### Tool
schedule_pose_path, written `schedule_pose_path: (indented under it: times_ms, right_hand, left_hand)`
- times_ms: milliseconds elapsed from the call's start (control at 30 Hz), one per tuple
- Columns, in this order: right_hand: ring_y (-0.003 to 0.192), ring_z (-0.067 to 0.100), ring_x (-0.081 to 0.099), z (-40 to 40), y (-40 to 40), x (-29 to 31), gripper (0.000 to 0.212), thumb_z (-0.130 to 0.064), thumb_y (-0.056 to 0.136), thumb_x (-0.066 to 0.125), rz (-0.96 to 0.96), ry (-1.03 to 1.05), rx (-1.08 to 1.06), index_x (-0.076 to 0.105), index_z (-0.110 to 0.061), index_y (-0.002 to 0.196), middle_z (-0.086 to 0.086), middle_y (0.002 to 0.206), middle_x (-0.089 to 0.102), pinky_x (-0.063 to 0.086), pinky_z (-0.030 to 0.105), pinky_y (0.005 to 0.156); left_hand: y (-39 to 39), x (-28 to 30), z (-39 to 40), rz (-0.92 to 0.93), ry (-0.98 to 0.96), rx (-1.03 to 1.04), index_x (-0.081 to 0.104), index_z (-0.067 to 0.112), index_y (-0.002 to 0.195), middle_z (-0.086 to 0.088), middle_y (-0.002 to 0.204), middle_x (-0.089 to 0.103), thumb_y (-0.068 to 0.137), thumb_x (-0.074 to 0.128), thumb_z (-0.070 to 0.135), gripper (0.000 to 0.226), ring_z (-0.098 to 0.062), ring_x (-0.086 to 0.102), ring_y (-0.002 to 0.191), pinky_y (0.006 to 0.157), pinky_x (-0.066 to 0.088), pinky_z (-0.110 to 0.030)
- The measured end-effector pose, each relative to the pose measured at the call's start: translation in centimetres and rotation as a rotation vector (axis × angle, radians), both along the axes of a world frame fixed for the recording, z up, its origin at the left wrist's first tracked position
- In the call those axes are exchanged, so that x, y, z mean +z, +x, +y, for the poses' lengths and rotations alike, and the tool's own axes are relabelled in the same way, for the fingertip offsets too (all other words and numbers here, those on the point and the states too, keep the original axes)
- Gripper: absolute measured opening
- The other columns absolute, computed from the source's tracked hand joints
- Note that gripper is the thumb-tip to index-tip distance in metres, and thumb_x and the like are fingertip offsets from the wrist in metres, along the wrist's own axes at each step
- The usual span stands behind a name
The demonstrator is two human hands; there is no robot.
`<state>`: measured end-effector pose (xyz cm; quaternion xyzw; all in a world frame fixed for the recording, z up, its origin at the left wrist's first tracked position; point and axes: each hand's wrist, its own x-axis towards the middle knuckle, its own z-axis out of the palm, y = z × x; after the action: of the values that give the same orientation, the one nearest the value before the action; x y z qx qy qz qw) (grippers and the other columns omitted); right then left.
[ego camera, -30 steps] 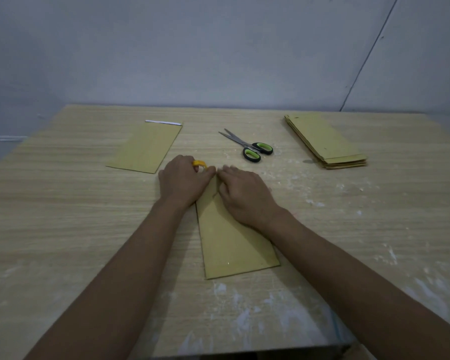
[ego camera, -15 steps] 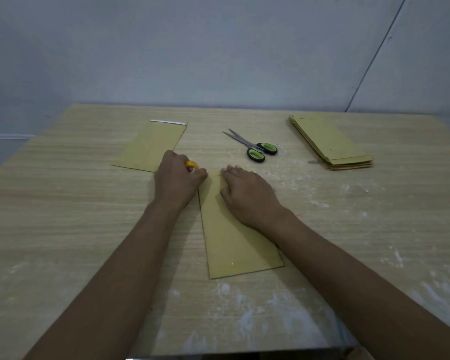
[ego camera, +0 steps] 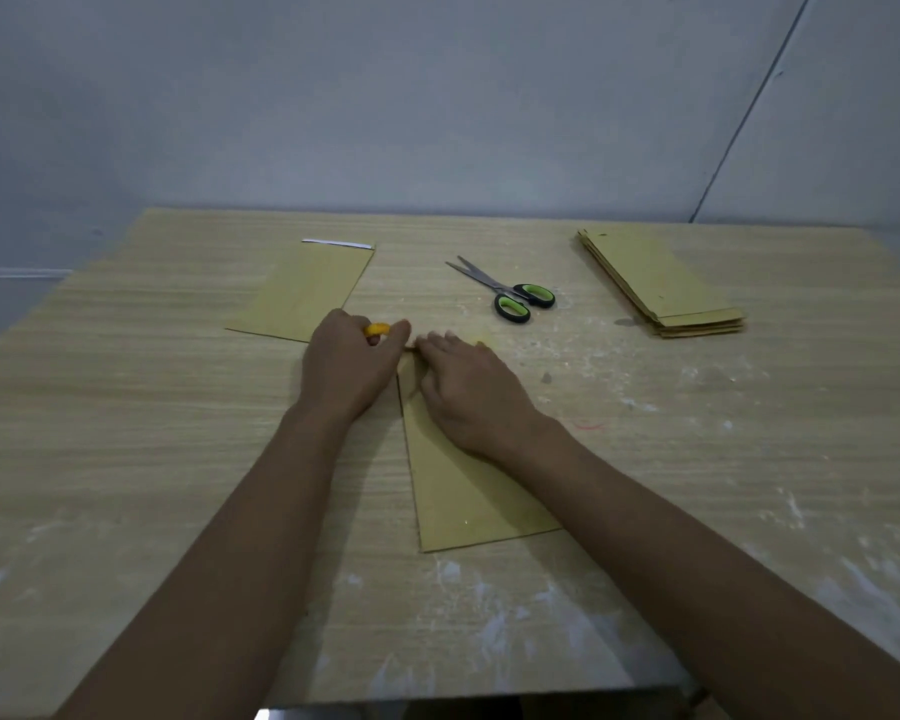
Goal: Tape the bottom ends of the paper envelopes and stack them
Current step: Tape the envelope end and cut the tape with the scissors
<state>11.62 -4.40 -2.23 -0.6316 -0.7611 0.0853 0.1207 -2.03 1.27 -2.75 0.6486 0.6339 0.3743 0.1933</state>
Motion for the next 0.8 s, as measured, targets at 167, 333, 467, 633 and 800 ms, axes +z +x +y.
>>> schedule_pose_path:
  times_ms: [167,333,467,633,800]
  right_hand:
    - [0.149,0.019,0.022,0.3,-0.1,-0.2,0.051,-0.028,0.105,0.03,-0.015,0.013,-0.007,0.028,-0.015,0.154,0.005,0.16,0.029,0.019,0.04,0.12]
    - [0.149,0.023,0.021,0.2,-0.2,0.0,0.055,-0.026,0.104,0.031,-0.046,0.005,0.011,0.018,-0.023,0.157,0.007,0.161,0.027,0.02,0.043,0.12]
    - [0.149,0.029,0.02,0.4,-0.6,0.2,0.052,-0.026,0.104,0.03,-0.153,-0.012,0.01,0.023,-0.022,0.156,0.011,0.161,0.025,0.023,0.047,0.118]
    - [0.145,0.032,0.027,0.5,-1.4,1.0,0.051,-0.023,0.104,0.029,-0.244,-0.052,-0.007,0.027,-0.018,0.154,0.014,0.158,0.03,0.031,0.05,0.112]
    - [0.12,0.027,0.049,1.1,0.8,1.1,0.044,-0.033,0.09,0.054,0.046,0.216,-0.141,0.058,-0.016,0.13,0.005,0.127,0.062,0.04,0.042,0.097]
  left_hand:
    - [-0.7,0.4,0.0,-0.028,0.04,0.015,0.038,0.012,0.052,-0.015,0.081,0.045,0.084,0.069,0.026,0.047,-0.024,0.045,0.073,0.059,0.02,-0.029]
    - [-1.2,0.1,0.3,0.042,0.046,-0.025,0.042,0.012,0.056,-0.013,0.085,0.043,0.077,0.077,0.025,0.042,-0.023,0.045,0.075,0.063,0.026,-0.029]
    - [-1.2,-0.1,0.7,0.091,0.06,-0.029,0.056,0.005,0.072,-0.011,0.088,0.041,0.077,0.078,0.027,0.031,-0.024,0.045,0.078,0.066,0.027,-0.03]
    - [-2.1,-0.2,0.3,0.143,0.038,-0.026,0.05,0.013,0.072,-0.007,0.087,0.044,0.085,0.07,0.051,0.045,-0.024,0.045,0.083,0.071,0.035,-0.034]
    - [-2.5,-0.2,0.2,0.138,0.016,-0.079,0.052,0.012,0.068,-0.007,0.083,0.046,0.087,0.061,0.061,0.053,-0.029,0.051,0.082,0.069,0.039,-0.037]
